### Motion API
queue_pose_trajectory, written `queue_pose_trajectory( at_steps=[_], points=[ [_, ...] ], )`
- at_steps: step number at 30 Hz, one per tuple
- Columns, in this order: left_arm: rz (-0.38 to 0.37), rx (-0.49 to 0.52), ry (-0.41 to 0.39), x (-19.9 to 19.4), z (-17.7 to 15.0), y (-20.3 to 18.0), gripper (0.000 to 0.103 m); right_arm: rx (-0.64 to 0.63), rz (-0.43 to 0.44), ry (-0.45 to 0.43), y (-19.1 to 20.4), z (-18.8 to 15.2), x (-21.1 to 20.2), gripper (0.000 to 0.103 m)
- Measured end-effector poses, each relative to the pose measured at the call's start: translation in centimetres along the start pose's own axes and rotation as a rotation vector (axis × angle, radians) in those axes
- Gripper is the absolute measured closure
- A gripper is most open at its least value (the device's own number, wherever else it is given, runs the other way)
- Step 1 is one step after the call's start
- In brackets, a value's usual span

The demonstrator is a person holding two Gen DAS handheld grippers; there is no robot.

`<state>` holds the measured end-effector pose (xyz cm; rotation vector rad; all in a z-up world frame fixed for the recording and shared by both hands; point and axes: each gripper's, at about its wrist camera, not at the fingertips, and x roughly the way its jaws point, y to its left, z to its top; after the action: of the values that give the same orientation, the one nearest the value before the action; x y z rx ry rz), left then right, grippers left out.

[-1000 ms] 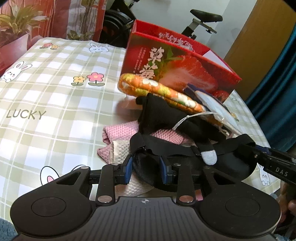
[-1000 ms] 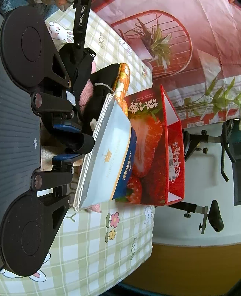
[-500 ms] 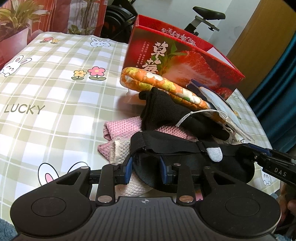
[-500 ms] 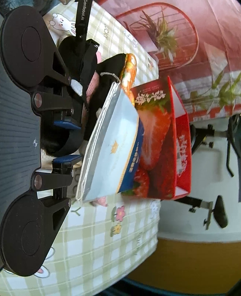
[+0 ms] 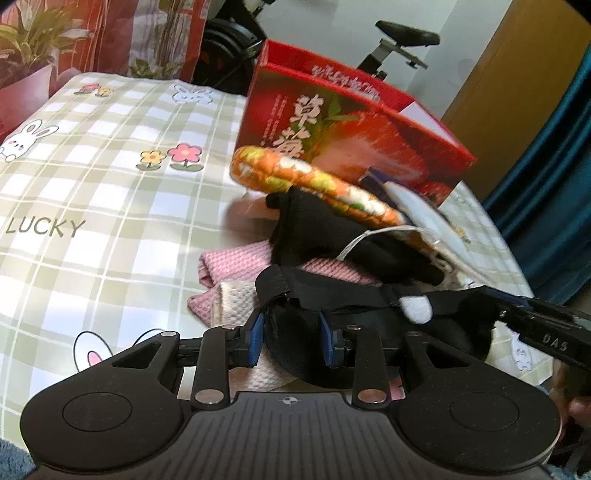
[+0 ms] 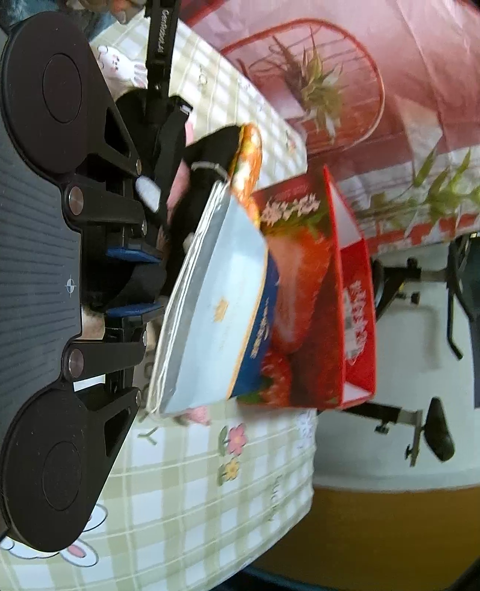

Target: Organize soft objects

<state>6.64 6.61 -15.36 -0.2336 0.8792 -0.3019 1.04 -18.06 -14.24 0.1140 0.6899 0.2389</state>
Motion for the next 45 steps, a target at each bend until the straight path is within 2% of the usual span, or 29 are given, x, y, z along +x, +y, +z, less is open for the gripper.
queue_pose_trajectory(
  at_steps=[7,9,10,16,23,27,29,34,40,45],
  points=[
    [-0.026,0.028,-0.023,-0.8,-0.1,-0.8,0.07,-0.013,0.02,0.008,0.4,0.1,0.0,0.081],
    [-0.041,0.023,-0.012,-0.6,-0.1,-0.7,0.07,-0.007,0.051,0.028,0.4,0.0,0.3,0.088],
    [-0.045,0.023,-0.006,-0.5,-0.1,-0.7,0.07,-0.012,0.058,0.035,0.6,-0.2,0.4,0.088],
    [-0.034,0.016,0.005,-0.2,-0.3,-0.4,0.072,-0.012,0.026,0.039,0.5,-0.3,0.5,0.088],
    [-0.009,0.004,0.011,-0.1,-0.3,-0.1,0.077,0.034,-0.052,0.04,-1.0,-0.7,-0.4,0.079],
    [-0.003,0.003,0.018,0.0,-0.3,-0.1,0.077,0.071,-0.071,0.072,-1.9,-1.5,-0.8,0.066],
    [-0.002,0.004,0.023,0.1,-0.3,-0.1,0.077,0.106,-0.068,0.095,-2.5,-1.9,-0.7,0.065],
    [-0.002,0.003,0.025,0.1,-0.3,0.0,0.077,0.087,-0.063,0.088,-2.0,-2.0,-0.8,0.065],
    [0.001,0.005,0.029,0.3,-0.3,-0.1,0.077,0.038,-0.073,0.034,-1.3,-1.5,-2.0,0.072],
    [0.014,0.018,0.039,0.4,-0.4,-0.2,0.077,0.041,-0.084,0.107,-1.4,-1.8,-1.9,0.072]
  ],
)
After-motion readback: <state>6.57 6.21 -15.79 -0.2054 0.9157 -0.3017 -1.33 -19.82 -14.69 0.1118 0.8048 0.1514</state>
